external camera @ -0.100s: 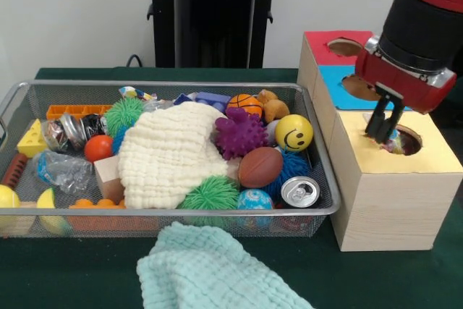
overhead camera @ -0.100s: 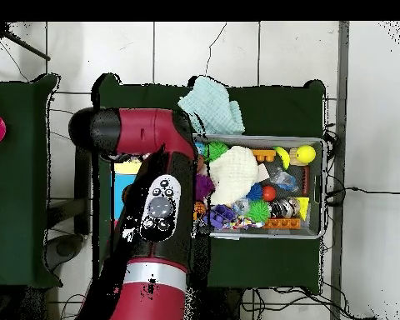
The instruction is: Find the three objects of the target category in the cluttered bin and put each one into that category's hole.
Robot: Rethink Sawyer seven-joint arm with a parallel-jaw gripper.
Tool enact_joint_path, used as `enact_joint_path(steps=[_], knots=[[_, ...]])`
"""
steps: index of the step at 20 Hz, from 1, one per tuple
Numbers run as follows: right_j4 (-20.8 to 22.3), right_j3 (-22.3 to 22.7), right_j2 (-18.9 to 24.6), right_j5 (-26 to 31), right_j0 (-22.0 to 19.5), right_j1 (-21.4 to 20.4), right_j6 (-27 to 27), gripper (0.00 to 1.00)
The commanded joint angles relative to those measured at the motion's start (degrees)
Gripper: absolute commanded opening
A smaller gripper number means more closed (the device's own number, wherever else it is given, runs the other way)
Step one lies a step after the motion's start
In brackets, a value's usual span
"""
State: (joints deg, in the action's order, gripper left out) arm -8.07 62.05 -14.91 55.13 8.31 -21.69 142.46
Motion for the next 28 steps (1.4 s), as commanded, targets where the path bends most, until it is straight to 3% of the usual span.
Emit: enact_joint_path(steps=[1, 15, 28], knots=[[1.02, 2.39, 6.65, 6.21, -3.67, -0.17, -4.59, 0.0], [1.44, 4.6, 7.18, -3.89, -0.72, 4.62, 2.34, 0.0], [1.74, 3.82, 8.6, -7.99, -1.18, 8.2, 1.08, 0.0]])
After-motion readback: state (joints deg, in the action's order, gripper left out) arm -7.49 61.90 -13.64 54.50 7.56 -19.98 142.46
